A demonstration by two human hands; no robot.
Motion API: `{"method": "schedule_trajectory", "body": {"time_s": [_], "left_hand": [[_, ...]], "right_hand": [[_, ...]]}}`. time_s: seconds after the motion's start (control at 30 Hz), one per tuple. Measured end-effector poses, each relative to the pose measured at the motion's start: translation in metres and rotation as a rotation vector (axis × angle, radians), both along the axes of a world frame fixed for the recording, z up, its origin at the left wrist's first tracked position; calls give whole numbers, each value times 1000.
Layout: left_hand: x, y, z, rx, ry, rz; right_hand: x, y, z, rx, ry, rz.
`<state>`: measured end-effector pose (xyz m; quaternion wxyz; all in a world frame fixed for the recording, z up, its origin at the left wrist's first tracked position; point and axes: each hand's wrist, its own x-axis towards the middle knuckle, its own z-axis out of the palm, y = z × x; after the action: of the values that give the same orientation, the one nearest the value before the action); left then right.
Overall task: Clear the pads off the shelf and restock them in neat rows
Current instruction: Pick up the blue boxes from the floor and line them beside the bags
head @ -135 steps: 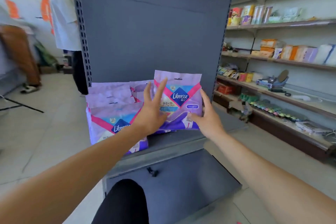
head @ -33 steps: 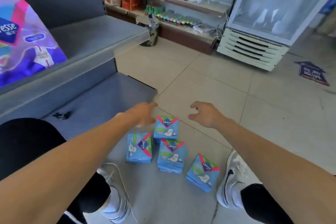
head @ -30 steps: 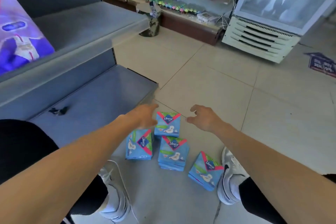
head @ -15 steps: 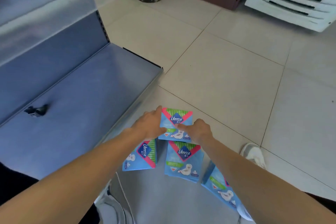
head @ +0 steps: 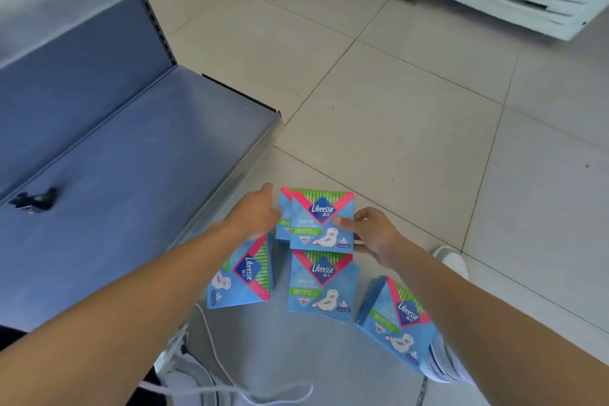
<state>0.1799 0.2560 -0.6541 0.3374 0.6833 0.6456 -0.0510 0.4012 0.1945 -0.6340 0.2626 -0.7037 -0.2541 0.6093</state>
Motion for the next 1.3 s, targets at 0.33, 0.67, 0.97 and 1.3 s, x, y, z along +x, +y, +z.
{"method": "schedule_trajectory", "body": {"time_s": [0.33,0.67,0.97,1.3], "left_hand": [[24,12,-34,-103,-114,158],[6,28,-47,-231,-316,340],[-2,15,73,-97,-519,378],[-48,-5,316,458,-572,385]], "right_hand": [[70,-28,-7,18,58,-194],[78,-31,-7,55,83,-230],[58,-16,71,237,90,-192],[3,10,272,619,152,-61]]}}
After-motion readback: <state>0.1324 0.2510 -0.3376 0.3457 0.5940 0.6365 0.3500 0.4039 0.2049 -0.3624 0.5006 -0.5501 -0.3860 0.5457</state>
